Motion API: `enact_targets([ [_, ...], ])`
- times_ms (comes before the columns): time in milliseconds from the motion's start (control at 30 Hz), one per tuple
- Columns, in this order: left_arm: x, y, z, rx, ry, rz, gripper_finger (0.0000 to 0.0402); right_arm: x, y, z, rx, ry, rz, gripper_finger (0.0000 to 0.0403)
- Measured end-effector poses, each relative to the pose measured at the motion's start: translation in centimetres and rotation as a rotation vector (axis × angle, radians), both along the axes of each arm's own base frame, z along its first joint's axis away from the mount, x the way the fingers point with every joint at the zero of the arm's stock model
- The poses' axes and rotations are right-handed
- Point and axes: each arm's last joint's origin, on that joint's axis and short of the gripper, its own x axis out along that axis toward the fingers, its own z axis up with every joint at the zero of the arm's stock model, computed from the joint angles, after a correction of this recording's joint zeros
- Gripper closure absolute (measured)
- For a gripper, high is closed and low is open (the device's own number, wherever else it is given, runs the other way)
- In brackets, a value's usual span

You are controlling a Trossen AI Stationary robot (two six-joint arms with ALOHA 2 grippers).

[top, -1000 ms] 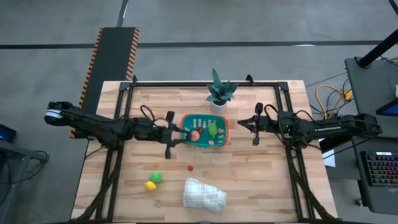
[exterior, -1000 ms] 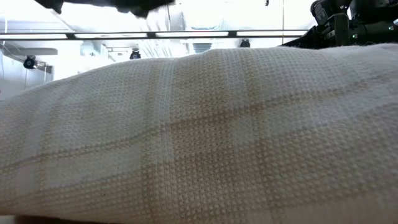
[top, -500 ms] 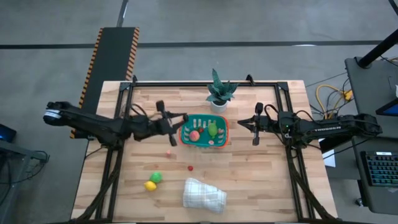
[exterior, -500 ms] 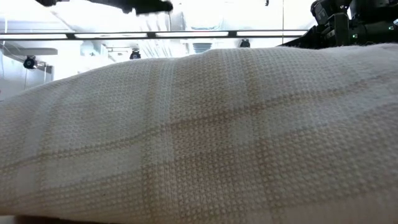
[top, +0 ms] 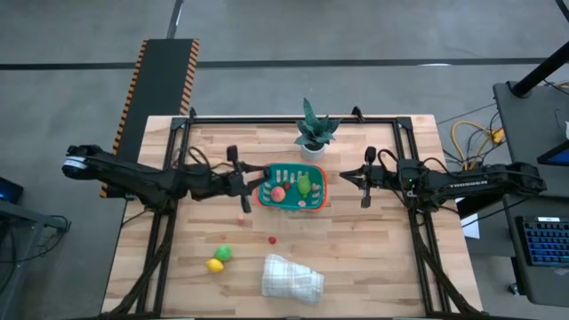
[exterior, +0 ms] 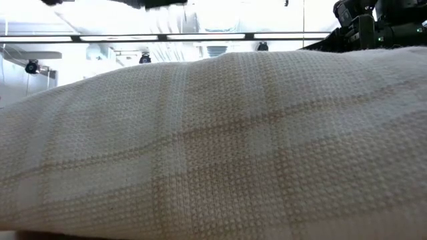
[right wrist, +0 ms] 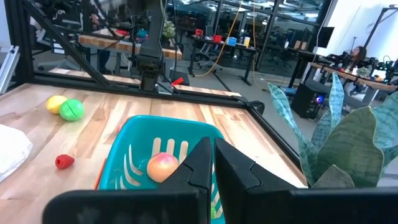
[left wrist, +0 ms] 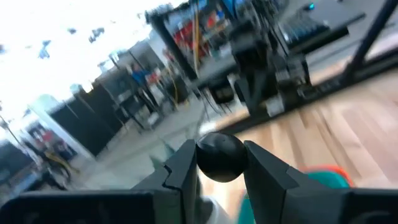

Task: Build produce basket
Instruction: Put the black cherry into the blue basket

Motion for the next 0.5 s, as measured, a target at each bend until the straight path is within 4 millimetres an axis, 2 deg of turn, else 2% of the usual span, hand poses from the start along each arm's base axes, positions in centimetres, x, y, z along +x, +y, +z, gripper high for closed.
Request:
enact_targets([
  [67,0.3,0.0,-1.4,-0.033,0.036,0.004,0.0315,0.0,0.0,0.0,0.000,0.000,0.000,0.0394],
  [133,0.4,0.0,-1.9,-0.046,0.021,0.005,0.0315,0.0,0.0,0.0,0.000,0.001,0.000,0.0394],
  [400,-0.4,0.0,1.4,0.037,-0.214,0.006,0.0315,0.0,0.0,0.0,0.000,0.001,0.000,0.0394],
  [500,-0.7,0.1,1.0,0.037,-0.217,0.003,0.0315,0.0,0.0,0.0,0.000,0.001,0.000,0.0394],
])
